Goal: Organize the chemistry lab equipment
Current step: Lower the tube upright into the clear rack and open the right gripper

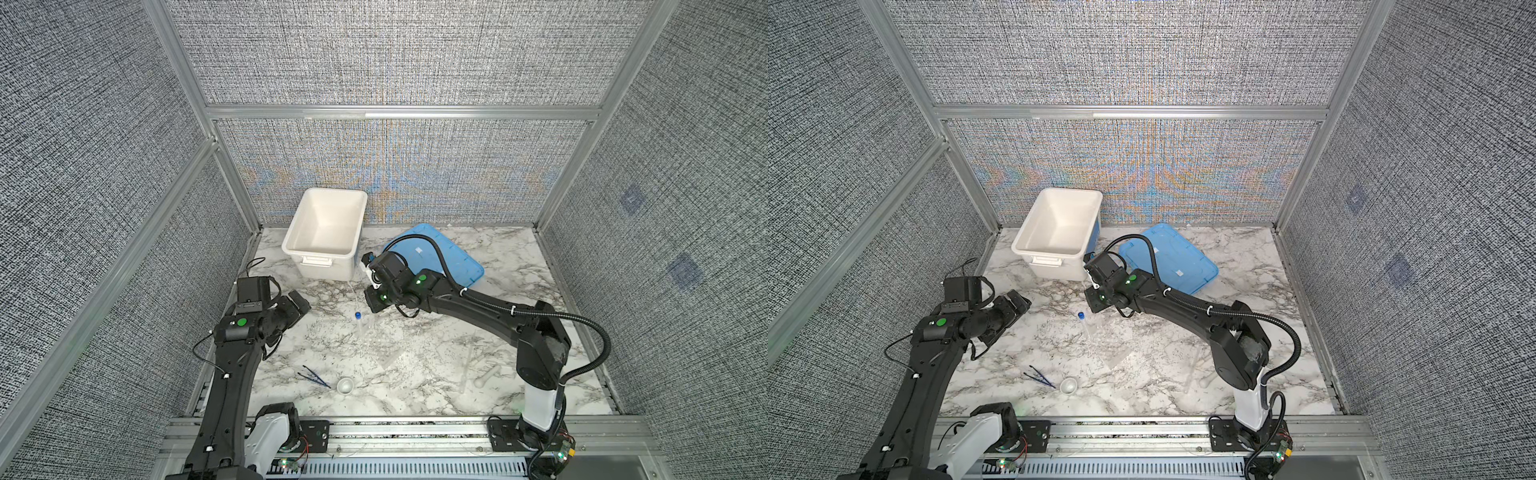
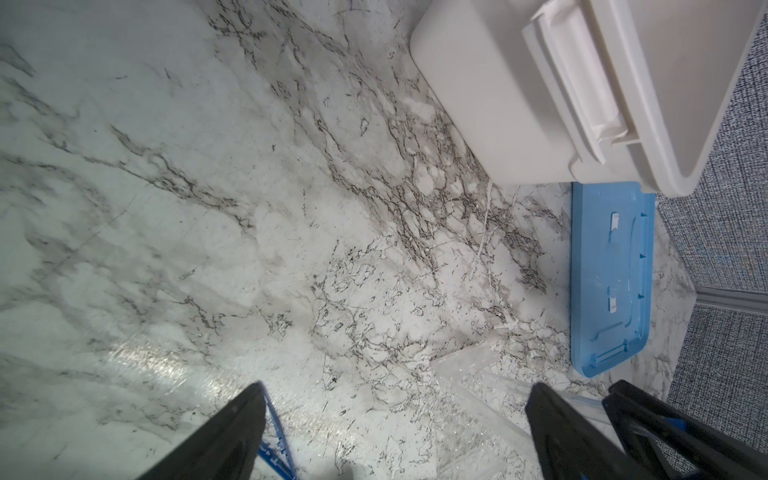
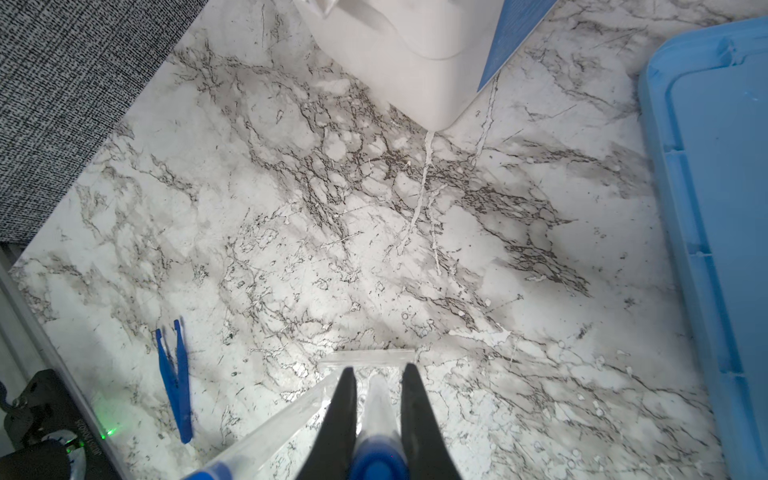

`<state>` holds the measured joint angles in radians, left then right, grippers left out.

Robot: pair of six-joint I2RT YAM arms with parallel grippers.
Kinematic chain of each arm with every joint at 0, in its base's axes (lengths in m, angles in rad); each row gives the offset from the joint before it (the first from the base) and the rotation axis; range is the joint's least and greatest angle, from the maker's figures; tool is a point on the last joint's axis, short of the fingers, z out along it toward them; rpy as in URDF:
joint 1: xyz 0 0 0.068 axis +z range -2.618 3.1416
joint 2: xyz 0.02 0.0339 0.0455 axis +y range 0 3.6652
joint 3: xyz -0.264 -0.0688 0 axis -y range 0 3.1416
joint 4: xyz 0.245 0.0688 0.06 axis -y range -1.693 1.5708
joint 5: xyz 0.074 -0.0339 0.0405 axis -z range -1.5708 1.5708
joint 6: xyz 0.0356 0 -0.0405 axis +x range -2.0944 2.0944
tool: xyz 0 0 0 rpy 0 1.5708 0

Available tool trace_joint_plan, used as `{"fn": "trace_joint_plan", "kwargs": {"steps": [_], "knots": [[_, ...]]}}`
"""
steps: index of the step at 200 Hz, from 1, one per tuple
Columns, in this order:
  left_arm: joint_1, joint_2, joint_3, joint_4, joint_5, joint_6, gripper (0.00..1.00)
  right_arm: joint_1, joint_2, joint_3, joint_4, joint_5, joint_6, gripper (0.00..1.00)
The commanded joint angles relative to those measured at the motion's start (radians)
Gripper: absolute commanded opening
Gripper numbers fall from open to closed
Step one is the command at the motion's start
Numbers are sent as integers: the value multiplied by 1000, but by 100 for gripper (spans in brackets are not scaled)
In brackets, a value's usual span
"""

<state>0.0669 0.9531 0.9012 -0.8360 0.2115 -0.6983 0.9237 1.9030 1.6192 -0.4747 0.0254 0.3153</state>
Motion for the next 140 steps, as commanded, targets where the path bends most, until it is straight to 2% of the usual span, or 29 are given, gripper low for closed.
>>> {"fn": "trace_joint_plan", "kwargs": {"steps": [1,60,140], "knots": [[1,-5,6,6,-11,17,99,13,-2,-5,13,42,-28,14],[0,-2,-20,28,11,7,99,67,-9,-34,34,138,-98,14],[-1,-2,-29,31,16,14,99,89,-38,-99,52,176,-68,16]]}}
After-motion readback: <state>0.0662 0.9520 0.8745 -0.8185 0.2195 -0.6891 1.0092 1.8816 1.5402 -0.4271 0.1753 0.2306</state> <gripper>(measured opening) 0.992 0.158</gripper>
